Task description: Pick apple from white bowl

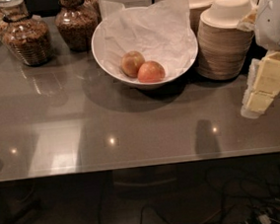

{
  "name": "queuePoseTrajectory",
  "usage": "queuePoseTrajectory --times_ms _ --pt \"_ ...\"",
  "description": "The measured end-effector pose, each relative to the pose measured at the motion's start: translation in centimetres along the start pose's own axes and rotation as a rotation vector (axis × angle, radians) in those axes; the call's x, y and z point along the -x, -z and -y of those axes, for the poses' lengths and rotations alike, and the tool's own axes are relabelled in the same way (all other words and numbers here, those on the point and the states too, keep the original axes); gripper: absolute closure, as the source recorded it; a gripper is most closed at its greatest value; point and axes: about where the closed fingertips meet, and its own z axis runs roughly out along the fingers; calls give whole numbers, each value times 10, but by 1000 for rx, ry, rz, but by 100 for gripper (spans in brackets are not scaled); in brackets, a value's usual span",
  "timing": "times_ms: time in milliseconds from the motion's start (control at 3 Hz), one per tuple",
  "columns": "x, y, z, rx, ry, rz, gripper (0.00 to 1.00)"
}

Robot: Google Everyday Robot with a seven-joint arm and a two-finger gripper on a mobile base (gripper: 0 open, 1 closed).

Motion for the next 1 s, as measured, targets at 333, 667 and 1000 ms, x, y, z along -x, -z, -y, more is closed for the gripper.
queuePoseTrajectory --times_ms 333,667,1000 --pt "33 -1 25 -92 -23 107 0" --pt "69 -4 56 -142 -66 226 0" --pt "96 -15 88 -138 -126 319 0"
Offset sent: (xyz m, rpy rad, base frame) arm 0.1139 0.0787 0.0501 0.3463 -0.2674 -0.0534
